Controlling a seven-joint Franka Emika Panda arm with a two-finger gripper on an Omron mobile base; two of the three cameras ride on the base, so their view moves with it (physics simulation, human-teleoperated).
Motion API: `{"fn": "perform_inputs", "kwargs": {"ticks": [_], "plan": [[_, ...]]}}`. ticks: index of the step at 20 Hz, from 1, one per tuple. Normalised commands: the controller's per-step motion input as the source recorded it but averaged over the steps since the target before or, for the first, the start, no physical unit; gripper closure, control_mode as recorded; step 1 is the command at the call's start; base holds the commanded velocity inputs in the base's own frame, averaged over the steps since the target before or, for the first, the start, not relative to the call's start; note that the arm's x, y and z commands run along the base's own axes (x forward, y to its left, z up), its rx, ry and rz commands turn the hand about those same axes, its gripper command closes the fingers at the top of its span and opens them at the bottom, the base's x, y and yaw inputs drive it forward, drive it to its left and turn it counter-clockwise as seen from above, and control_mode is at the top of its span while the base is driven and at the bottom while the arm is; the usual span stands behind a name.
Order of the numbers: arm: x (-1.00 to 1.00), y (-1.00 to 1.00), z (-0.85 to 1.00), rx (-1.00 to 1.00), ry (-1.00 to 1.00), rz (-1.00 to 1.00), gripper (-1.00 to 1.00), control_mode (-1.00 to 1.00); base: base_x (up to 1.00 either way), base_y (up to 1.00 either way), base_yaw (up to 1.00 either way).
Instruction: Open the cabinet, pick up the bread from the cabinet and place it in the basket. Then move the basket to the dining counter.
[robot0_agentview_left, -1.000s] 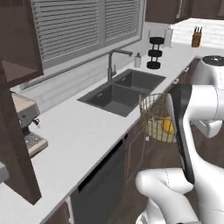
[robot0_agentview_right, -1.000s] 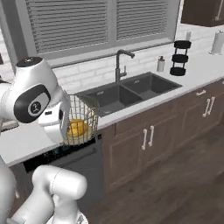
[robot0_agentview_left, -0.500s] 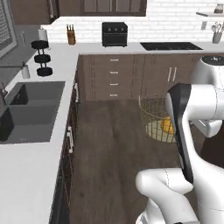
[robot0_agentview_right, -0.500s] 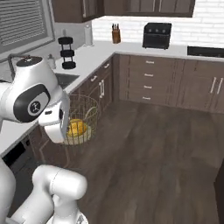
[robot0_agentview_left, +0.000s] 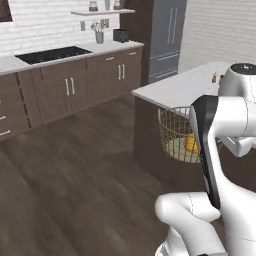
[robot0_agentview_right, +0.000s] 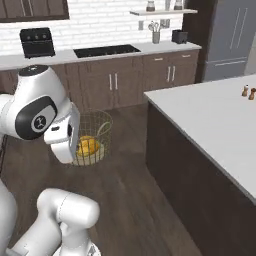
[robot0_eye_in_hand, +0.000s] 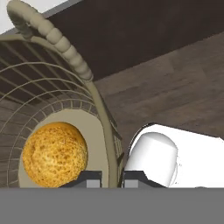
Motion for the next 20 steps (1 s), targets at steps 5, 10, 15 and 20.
{"fn": "perform_inputs", "kwargs": {"ticks": [5, 10, 15, 20], "plan": [[0.00, 0.00, 0.00, 0.00, 0.00, 0.00, 1.00, 1.00, 0.00, 0.16, -0.96], [0.00, 0.00, 0.00, 0.00, 0.00, 0.00, 1.00, 1.00, 0.14, 0.92, -0.60], [0.00, 0.00, 0.00, 0.00, 0.00, 0.00, 1.00, 1.00, 0.15, 1.00, -0.32], [0.00, 0.00, 0.00, 0.00, 0.00, 0.00, 1.00, 1.00, 0.25, 1.00, -0.24]]}}
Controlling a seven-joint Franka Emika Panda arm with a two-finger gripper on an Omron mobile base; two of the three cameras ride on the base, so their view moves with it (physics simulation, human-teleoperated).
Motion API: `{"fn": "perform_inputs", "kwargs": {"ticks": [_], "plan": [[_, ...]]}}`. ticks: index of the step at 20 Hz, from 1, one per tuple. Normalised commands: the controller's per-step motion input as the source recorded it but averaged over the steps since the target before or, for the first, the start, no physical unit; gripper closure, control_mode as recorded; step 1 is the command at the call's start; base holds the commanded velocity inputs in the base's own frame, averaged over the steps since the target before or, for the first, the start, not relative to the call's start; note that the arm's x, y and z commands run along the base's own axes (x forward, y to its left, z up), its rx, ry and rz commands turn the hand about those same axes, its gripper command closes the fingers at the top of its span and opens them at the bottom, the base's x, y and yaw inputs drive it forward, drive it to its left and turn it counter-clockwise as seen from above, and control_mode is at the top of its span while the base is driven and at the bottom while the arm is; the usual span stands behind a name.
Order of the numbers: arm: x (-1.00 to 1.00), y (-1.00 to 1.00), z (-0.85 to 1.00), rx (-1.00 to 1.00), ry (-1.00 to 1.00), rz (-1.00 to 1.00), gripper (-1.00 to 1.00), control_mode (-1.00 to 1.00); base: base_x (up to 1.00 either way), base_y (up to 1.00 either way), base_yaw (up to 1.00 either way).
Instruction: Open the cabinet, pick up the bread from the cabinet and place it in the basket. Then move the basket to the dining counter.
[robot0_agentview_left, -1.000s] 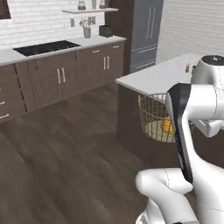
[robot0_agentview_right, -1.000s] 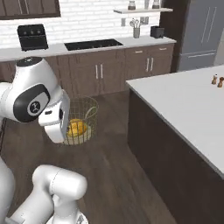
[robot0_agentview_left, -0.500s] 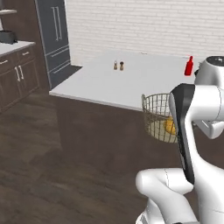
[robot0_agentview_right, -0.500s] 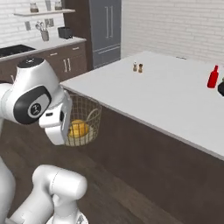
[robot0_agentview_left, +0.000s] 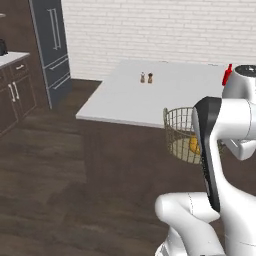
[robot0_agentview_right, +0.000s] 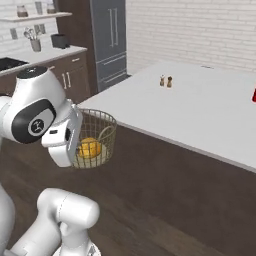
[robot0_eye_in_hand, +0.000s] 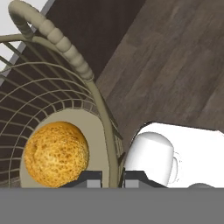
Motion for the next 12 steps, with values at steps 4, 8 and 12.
{"fn": "perform_inputs", "kwargs": {"ticks": [4, 8, 12], "plan": [[0.00, 0.00, 0.00, 0.00, 0.00, 0.00, 1.00, 1.00, 0.34, 1.00, -0.24], [0.00, 0.00, 0.00, 0.00, 0.00, 0.00, 1.00, 1.00, 0.30, 1.00, -0.23], [0.00, 0.00, 0.00, 0.00, 0.00, 0.00, 1.00, 1.00, 0.14, 1.00, -0.21]]}}
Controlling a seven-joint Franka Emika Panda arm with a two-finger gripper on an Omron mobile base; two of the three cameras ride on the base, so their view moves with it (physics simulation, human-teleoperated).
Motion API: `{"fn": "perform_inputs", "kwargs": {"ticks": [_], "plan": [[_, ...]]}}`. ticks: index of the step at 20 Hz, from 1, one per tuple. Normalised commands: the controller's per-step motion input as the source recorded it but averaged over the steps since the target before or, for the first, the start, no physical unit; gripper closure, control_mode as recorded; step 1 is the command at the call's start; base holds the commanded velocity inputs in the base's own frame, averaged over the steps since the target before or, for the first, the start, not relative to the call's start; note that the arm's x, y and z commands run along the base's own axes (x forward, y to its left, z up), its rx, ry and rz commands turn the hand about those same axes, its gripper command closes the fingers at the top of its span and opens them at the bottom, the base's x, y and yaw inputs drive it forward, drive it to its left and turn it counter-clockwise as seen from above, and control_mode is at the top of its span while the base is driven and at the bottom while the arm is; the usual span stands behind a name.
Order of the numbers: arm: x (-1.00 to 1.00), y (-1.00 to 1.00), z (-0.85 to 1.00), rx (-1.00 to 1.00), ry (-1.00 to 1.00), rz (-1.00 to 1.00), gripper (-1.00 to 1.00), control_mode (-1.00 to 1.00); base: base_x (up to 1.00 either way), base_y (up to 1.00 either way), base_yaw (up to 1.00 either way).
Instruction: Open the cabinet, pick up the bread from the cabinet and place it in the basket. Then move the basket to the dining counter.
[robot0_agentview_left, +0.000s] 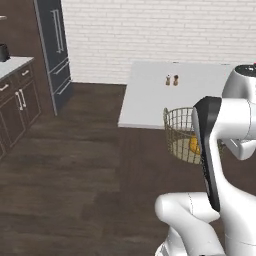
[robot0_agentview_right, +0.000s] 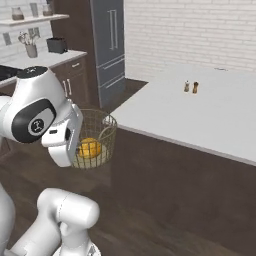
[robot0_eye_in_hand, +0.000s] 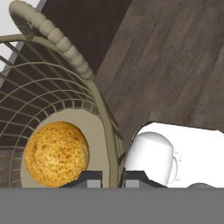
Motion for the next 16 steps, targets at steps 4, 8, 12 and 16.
{"fn": "perform_inputs", "kwargs": {"ticks": [4, 8, 12, 16], "plan": [[0.00, 0.00, 0.00, 0.00, 0.00, 0.00, 1.00, 1.00, 0.08, 1.00, -0.21], [0.00, 0.00, 0.00, 0.00, 0.00, 0.00, 1.00, 1.00, 0.09, 1.00, -0.20], [0.00, 0.00, 0.00, 0.00, 0.00, 0.00, 1.00, 1.00, 0.14, 1.00, -0.19], [0.00, 0.00, 0.00, 0.00, 0.00, 0.00, 1.00, 1.00, 0.31, 1.00, -0.21]]}}
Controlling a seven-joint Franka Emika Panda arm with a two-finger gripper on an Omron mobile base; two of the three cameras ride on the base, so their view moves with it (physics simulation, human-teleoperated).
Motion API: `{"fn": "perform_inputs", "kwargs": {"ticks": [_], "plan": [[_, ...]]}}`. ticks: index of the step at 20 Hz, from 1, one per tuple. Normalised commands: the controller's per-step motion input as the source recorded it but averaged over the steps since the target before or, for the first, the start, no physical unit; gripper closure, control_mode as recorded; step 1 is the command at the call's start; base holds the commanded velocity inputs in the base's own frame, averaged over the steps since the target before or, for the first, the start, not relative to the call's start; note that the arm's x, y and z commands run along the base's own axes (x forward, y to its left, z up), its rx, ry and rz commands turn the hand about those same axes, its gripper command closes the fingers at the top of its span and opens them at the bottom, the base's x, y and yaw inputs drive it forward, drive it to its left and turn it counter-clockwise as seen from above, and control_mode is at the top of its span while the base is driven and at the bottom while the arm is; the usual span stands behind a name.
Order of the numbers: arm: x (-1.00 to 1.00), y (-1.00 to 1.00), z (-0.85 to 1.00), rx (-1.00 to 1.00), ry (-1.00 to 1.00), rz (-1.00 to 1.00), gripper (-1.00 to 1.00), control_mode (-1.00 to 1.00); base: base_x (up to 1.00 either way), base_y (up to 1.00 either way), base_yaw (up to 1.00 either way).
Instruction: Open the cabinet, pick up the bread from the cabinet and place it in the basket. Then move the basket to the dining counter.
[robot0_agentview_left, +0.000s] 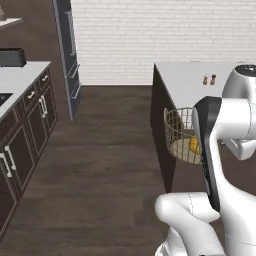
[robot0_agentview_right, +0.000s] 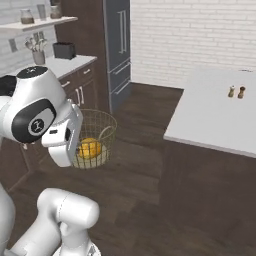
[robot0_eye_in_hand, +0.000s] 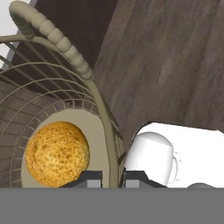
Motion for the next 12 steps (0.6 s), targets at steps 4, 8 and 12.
{"fn": "perform_inputs", "kwargs": {"ticks": [4, 8, 12], "plan": [[0.00, 0.00, 0.00, 0.00, 0.00, 0.00, 1.00, 1.00, 0.53, 1.00, -0.24], [0.00, 0.00, 0.00, 0.00, 0.00, 0.00, 1.00, 1.00, 0.81, 1.00, -0.29], [0.00, 0.00, 0.00, 0.00, 0.00, 0.00, 1.00, 1.00, 1.00, 0.96, -0.32]]}}
